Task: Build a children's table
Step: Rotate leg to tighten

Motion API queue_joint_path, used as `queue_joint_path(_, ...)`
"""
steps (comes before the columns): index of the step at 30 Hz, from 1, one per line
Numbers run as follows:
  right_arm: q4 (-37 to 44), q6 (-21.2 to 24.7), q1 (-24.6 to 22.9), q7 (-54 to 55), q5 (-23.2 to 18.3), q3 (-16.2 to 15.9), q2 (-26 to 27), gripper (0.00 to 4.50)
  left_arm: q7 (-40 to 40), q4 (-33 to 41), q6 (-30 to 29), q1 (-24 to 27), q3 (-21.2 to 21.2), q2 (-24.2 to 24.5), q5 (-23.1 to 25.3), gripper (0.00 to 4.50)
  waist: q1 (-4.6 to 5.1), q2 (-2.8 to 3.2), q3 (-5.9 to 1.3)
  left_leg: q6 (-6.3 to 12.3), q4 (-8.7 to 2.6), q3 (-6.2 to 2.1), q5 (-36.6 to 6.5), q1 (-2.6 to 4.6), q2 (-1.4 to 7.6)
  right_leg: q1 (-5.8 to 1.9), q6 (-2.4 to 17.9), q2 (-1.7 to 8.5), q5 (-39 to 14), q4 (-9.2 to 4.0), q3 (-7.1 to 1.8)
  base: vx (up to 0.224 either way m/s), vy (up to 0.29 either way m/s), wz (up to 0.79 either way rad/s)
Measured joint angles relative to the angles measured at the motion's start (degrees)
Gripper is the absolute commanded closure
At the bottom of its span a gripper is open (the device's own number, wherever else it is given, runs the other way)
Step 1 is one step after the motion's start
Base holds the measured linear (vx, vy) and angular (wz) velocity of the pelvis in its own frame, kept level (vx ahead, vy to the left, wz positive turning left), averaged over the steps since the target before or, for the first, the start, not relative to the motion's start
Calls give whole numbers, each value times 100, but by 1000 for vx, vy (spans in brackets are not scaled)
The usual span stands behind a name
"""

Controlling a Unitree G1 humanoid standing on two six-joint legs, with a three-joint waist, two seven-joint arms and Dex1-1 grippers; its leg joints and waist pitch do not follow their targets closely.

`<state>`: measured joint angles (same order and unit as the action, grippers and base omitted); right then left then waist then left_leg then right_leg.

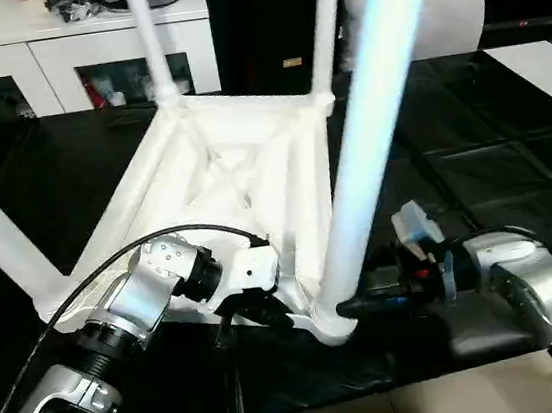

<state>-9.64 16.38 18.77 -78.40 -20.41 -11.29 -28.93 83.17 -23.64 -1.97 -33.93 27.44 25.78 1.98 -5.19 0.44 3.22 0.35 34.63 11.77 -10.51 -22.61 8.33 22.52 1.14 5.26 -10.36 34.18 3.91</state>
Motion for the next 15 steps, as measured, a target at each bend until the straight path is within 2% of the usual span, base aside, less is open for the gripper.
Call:
queue_joint_path(8, -18, -29, 2, -84, 7, -57, 1, 246, 19, 0, 69, 0, 17, -11, 5, 450, -1, -25, -6, 1, 0, 1, 0, 1, 0, 0, 0, 0, 0, 2, 1, 0, 0, 0)
queue_joint_path(15, 175, 207, -138, 93, -27, 14, 0, 259, -73, 14, -173, 0, -24, -54, 13, 450, -14, -26, -8, 1, -1, 1, 0, 19, 0, -19, -1, 0, -1, 1, 0, 0, 0, 0)
